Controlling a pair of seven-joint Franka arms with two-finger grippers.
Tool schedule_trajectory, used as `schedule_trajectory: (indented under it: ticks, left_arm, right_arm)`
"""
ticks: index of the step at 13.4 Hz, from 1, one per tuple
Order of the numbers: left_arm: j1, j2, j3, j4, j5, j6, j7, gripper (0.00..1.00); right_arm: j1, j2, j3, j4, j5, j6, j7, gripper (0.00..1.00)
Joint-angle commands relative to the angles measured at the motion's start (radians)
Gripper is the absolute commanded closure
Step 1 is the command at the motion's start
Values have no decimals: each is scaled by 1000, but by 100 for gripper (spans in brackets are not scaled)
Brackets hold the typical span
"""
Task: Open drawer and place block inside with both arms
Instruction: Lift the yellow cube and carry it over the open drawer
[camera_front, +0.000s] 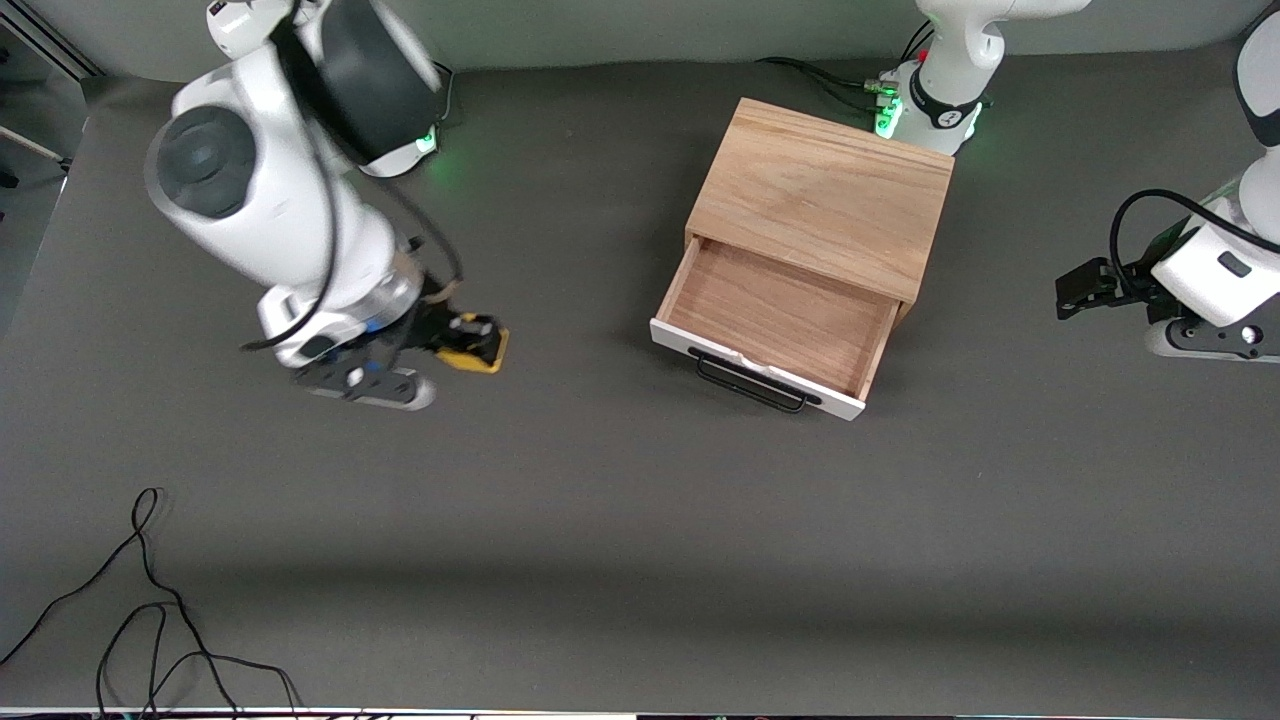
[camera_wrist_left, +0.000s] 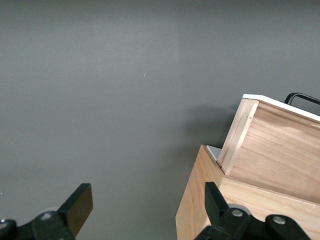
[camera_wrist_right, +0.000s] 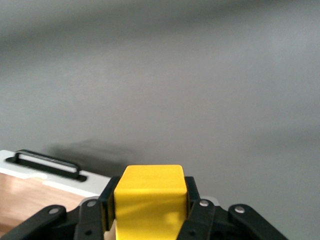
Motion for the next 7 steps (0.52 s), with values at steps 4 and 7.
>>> schedule_trajectory:
  ticks: [4,7]
  left_arm:
    - [-6,-9,4,-12,-5,5,17,0]
    - [-7,-9,4,-12,-5,5,17,0]
  right_arm:
    - [81,119,-9,190,5,-9,256,100]
    - [79,158,40,244,4,11,340,100]
